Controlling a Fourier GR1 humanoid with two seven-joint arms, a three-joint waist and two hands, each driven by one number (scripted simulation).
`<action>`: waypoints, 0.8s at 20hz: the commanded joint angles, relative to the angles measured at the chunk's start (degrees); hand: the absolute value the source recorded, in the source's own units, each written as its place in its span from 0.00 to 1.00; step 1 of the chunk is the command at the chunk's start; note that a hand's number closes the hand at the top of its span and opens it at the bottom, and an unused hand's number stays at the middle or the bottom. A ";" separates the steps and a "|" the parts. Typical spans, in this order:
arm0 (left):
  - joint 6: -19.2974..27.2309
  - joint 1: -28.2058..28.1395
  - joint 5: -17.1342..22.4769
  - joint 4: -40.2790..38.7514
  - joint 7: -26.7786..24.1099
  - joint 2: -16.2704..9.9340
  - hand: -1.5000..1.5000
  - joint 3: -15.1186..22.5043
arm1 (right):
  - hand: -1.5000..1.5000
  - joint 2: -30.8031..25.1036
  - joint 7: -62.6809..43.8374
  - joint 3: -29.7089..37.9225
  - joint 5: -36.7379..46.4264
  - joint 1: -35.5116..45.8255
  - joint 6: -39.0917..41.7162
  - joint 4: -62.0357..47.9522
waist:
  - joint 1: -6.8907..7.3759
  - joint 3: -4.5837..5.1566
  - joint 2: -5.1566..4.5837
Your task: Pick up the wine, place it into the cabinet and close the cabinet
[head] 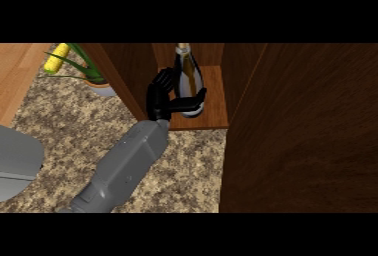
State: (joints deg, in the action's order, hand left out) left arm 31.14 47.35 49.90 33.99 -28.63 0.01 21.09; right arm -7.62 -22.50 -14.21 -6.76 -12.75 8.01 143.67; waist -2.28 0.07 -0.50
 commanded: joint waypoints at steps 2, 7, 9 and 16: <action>-1.23 6.77 0.17 -5.80 -0.23 -0.23 1.00 -4.26 | 0.00 -0.47 -4.06 -0.36 -5.28 -2.29 0.11 10.15 | 0.00 -0.03 0.16; 2.84 13.15 -2.61 -11.19 0.44 -1.79 1.00 -4.35 | 0.00 0.42 -1.90 1.93 -6.92 -1.09 0.62 5.69 | -0.29 -0.09 -0.02; 4.61 15.18 -2.91 -12.23 1.10 -1.24 1.00 -4.74 | 0.00 0.65 -2.49 -0.32 -5.48 -3.13 0.67 7.42 | -0.48 -0.09 0.17; 9.30 18.64 -8.05 -22.36 0.74 -4.47 0.00 -2.52 | 0.00 0.25 -2.96 -0.93 -5.61 -1.90 1.77 7.88 | -1.51 -0.05 -0.40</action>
State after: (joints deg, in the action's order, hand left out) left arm 38.91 61.91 43.62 15.56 -28.66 -1.98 18.47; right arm -6.48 -21.62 -14.94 -6.72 -13.02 9.36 143.09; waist -3.14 0.05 -0.80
